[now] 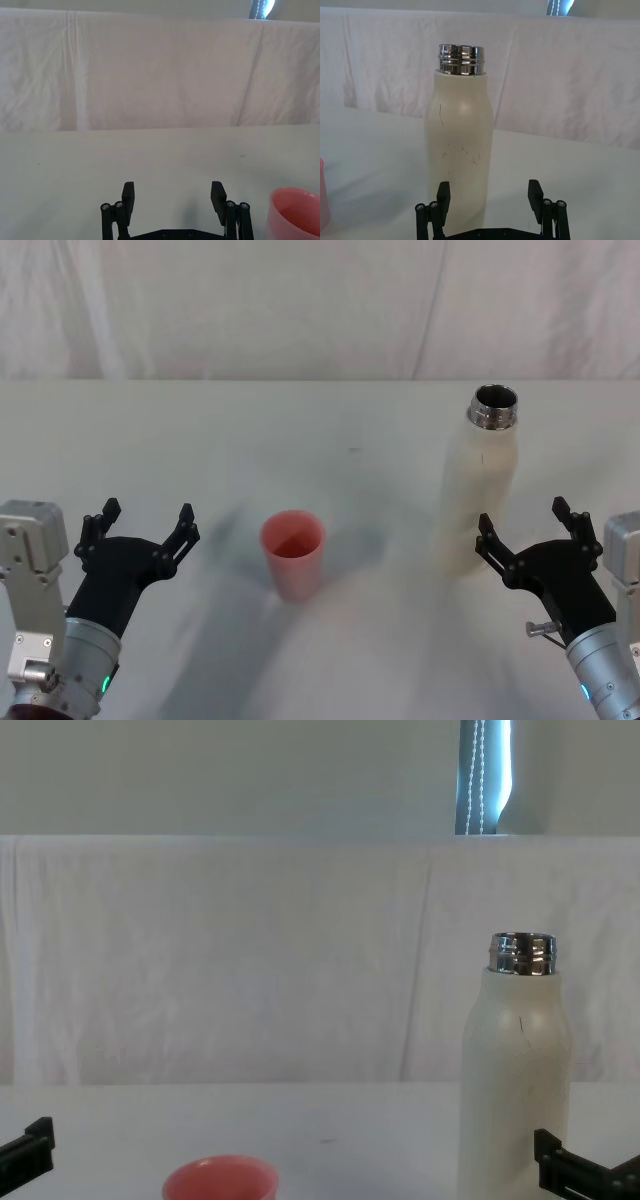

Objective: Grasp the thermos with one hand and pour water into the cup lid.

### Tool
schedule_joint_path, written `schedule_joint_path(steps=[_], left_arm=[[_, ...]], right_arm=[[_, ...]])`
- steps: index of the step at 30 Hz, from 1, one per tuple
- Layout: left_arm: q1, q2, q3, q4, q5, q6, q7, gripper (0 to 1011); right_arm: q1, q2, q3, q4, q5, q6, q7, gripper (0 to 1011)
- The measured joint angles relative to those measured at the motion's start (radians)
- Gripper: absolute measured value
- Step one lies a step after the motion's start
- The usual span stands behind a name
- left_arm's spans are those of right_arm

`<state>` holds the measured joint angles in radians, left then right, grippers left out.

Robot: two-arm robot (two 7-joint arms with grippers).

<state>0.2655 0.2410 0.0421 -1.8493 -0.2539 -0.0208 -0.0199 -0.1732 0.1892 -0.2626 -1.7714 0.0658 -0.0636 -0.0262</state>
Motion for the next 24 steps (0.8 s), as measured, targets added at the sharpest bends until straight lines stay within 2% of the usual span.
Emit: schedule_joint_path(steps=[24], left_arm=[[0.0,0.0,0.0,0.0,0.0,0.0,0.0,1001]], right_arm=[[0.0,0.0,0.0,0.0,0.0,0.0,0.0,1001]])
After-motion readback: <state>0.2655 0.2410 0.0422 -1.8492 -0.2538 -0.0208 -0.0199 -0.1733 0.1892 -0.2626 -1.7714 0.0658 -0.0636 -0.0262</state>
